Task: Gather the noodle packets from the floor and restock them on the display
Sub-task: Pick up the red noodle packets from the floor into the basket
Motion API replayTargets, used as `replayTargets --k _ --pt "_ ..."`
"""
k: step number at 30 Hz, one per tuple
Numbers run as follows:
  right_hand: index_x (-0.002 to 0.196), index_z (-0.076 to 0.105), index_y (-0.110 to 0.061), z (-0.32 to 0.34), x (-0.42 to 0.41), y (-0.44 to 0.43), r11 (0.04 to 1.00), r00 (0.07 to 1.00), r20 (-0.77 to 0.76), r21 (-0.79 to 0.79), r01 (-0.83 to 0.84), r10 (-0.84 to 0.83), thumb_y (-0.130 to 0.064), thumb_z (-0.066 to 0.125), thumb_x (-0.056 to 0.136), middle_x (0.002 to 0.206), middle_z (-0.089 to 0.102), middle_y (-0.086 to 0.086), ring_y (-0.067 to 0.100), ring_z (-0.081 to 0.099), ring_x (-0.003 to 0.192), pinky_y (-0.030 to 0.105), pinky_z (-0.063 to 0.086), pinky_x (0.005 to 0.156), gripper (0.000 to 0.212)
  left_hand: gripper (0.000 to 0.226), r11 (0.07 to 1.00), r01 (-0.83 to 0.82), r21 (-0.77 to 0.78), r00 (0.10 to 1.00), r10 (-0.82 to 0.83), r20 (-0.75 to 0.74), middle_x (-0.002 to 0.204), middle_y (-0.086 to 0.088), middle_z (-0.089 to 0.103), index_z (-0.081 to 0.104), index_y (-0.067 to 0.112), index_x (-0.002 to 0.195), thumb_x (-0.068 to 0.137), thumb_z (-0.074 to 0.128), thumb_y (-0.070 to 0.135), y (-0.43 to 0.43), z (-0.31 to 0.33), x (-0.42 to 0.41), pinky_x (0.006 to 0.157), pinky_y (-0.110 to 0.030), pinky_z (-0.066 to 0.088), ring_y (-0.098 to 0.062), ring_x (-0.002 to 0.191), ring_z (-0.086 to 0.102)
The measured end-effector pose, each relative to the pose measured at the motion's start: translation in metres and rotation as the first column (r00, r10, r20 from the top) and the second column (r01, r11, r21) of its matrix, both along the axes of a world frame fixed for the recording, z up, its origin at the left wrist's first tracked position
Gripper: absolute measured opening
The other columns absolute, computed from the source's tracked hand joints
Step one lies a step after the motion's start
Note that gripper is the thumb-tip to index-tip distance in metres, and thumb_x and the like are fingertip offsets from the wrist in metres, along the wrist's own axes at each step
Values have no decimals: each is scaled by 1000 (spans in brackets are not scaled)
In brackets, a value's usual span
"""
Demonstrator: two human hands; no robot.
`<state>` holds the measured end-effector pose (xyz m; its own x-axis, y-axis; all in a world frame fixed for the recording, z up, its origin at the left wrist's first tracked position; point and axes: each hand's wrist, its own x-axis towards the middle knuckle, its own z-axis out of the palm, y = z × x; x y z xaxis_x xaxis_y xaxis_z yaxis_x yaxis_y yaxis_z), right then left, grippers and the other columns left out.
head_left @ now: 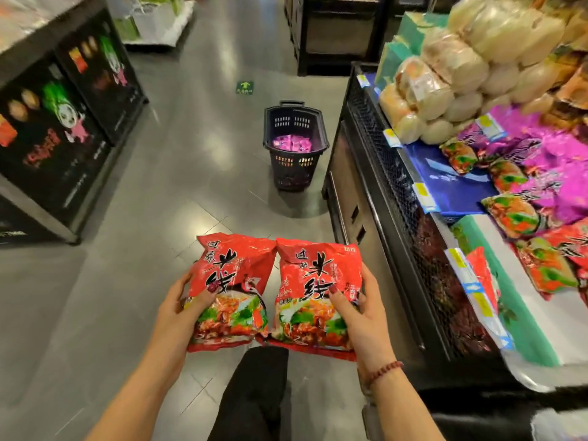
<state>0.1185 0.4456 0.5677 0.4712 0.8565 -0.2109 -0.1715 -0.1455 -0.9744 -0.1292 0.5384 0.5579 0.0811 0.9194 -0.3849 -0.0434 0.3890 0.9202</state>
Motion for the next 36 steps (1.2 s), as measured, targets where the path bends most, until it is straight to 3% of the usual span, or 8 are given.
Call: replayTargets --k 4,11,15,17,22,28,34,36 --pt "137 40 -36 -4 27 82 1000 1000 16 8 16 -16 -11 68 86 121 62 -5 9 67 101 29 57 76 63 56 1000 15 6 998 -16 65 115 2 65 45 49 133 86 66 27 84 -7 32 63 -37 60 -24 83 74" --pt "130 43 -45 6 75 233 998 996 77 -34 47 -44 -13 69 86 122 61 -7 8 66 103 40 57 87 60 50 999 50 -21 995 -48 93 118 -2 68 54 47 126 81 69 32 239 1 77 77 -44 57 -29 94 71" --pt "134 40 -40 9 100 303 998 996 83 -50 46 -41 -14 67 88 121 61 -8 4 66 98 27 57 76 60 61 998 57 -34 990 -52 131 109 0 73 60 45 120 62 79 40 311 3 105 64 -35 58 -25 87 73" --pt "127 43 -46 8 114 340 998 995 97 -53 41 -36 -16 68 87 121 62 -7 7 66 100 31 58 80 56 44 999 27 -32 988 -22 153 102 1 74 60 42 120 79 72 29 346 1 122 58 -31 58 -22 79 74" --pt "136 39 -39 -2 157 438 997 997 73 -77 0 6 -18 67 88 121 61 -8 3 66 97 24 57 71 59 37 998 -18 -54 990 25 137 109 0 73 58 43 121 88 63 25 429 -17 168 79 -45 56 -27 92 72" --pt "137 40 -38 -7 224 566 996 997 39 -72 -62 65 -15 70 85 124 61 -3 15 64 108 45 55 90 64 33 998 -35 -52 993 40 107 107 -2 74 58 35 123 92 59 23 539 -12 228 82 -41 54 -26 93 72" --pt "129 45 -44 -7 272 673 991 992 32 -65 -120 122 -14 70 85 122 63 -1 17 66 105 46 56 87 59 33 999 11 -42 998 -9 55 108 1 73 55 35 124 93 58 25 631 1 270 81 -38 55 -22 94 72" --pt "130 45 -44 -12 284 708 990 992 29 -74 -121 123 -16 71 85 123 63 -1 19 66 106 48 56 87 60 43 999 20 -47 997 -17 70 109 0 73 54 35 124 83 69 34 664 -1 279 79 -37 56 -23 95 71"
